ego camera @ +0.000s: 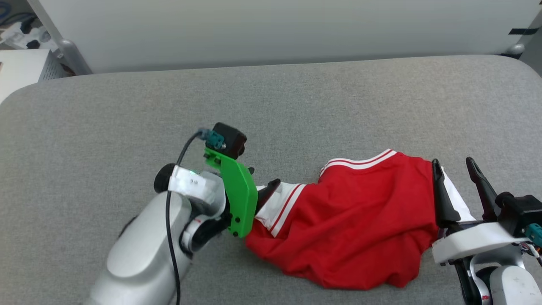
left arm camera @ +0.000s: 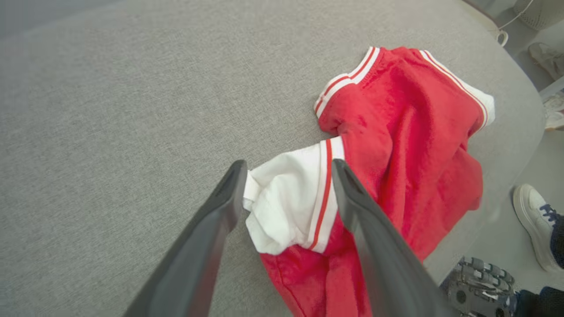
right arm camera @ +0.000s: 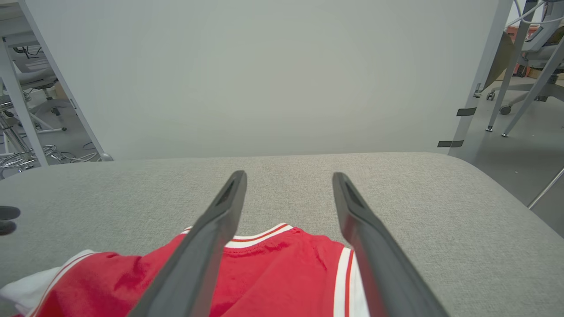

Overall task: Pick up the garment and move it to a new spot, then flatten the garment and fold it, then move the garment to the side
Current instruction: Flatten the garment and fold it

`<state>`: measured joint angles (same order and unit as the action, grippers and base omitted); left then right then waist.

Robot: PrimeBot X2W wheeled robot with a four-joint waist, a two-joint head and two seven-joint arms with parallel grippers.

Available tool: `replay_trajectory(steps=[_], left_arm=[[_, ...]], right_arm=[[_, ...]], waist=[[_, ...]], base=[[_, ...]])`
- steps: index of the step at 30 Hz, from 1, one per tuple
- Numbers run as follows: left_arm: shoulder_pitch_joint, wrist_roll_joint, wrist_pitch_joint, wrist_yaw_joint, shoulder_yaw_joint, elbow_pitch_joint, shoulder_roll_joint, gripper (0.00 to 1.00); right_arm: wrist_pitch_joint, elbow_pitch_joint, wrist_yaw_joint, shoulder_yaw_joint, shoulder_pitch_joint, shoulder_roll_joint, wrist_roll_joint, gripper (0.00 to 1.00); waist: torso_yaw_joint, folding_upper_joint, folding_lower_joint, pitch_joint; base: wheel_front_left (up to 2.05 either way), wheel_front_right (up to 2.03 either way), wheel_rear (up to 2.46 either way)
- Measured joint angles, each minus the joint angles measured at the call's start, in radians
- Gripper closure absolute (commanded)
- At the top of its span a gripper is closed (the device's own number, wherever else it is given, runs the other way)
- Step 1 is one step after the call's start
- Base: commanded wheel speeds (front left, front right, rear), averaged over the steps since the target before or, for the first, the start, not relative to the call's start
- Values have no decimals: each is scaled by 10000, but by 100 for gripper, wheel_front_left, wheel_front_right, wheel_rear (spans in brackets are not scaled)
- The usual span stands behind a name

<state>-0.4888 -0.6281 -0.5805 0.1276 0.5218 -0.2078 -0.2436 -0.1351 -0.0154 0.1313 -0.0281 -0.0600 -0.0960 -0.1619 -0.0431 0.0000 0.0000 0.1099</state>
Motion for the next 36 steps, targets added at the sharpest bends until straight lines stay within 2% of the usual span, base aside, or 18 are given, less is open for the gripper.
replay_trajectory(steps=[3,8,18,24,30,31,32,36], left_arm=[[-797,-686,-1511,0,374,-61,-600,0],[-1385,-961,-2429,0,734,-508,-1177,0],[-1682,-1289,-2370,0,1043,-1398,-1315,0],[-1714,-1266,-1672,0,1386,-1705,-1340,0],[-1969,-1087,-1490,0,1799,-2136,-1390,0],[-1987,-1127,-1490,0,1843,-2180,-1386,48],[-1996,-1208,-1429,0,1850,-2217,-1392,100],[-1991,-1383,-765,2,1787,-2527,-1407,100]], right_arm=[[-2,-113,0,144,-279,69,8,0],[-63,-128,0,345,-471,230,10,0],[-326,102,0,372,-707,324,8,0],[-430,251,0,418,-733,349,8,0],[-458,330,0,546,-944,385,8,0],[-458,353,0,554,-952,397,8,0],[-458,378,0,552,-953,403,8,0],[-466,489,0,527,-950,412,10,0]], waist=[[-162,0,0,254],[-510,0,0,614],[-1103,0,1,1327],[-1282,0,1,1588],[-1400,0,0,1766],[-1415,0,1,1774],[-1424,0,0,1770],[-1402,0,1,1658]], base=[[0,0,0],[0,0,0],[0,0,0],[0,0,0],[0,0,0],[0,0,0],[0,0,0],[0,0,0]])
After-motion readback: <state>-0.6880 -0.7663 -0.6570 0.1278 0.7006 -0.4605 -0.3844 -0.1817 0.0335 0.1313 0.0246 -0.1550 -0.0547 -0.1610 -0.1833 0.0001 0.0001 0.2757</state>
